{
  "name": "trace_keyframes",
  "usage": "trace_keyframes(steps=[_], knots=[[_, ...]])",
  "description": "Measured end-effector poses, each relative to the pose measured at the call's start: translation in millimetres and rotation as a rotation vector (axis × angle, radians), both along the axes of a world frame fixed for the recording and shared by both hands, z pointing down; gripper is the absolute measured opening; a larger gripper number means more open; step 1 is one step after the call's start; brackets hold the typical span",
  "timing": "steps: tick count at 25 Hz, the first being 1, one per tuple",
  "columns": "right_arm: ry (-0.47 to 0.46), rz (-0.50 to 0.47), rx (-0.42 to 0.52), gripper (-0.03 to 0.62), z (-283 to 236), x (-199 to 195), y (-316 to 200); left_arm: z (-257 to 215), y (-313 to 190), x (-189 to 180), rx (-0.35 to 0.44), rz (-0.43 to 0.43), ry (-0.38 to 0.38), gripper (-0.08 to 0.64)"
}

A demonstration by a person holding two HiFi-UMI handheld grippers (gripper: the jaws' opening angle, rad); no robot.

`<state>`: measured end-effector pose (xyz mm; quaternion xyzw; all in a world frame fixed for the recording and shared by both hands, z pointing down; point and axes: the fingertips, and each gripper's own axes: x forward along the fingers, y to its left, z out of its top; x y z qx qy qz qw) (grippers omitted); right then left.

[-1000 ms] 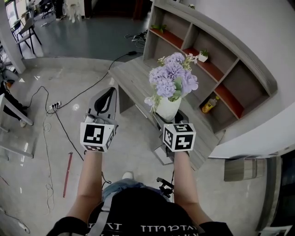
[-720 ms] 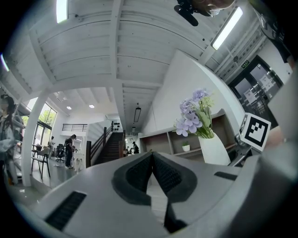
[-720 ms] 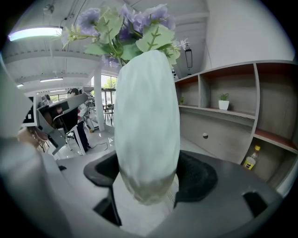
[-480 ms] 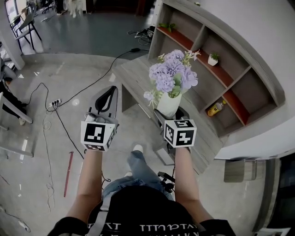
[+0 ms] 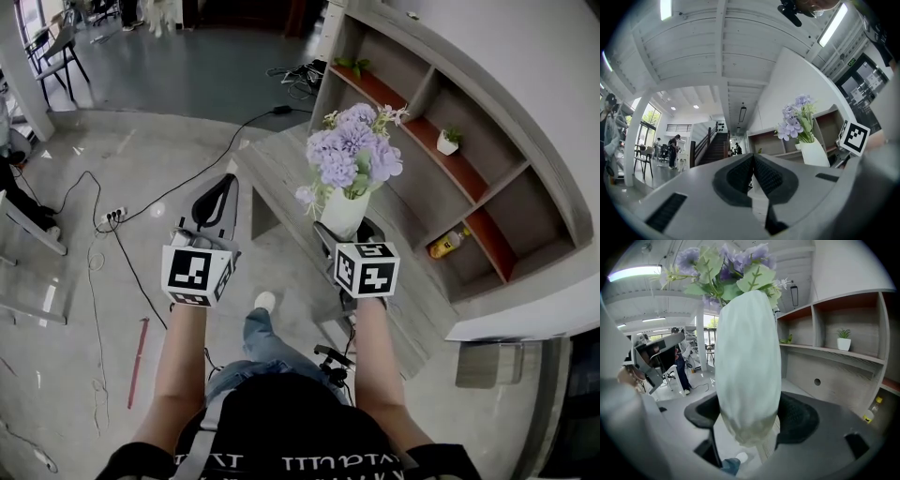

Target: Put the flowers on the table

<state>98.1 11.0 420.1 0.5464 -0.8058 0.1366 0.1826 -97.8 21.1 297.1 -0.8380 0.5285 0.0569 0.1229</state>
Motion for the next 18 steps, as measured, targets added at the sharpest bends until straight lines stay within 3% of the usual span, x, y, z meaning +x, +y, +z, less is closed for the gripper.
trace_keyframes(steps=[13,18], knots=[[-0.024,-0.005,-0.030,0.373,7,-10,-165,0,-174,-8,-0.054,0.007,-0.017,0.011],[-0.033,-0.012,-0.037,0.373,8,-1,-227,0,-236,8,-0.070,0.019,-0.033,0.011]])
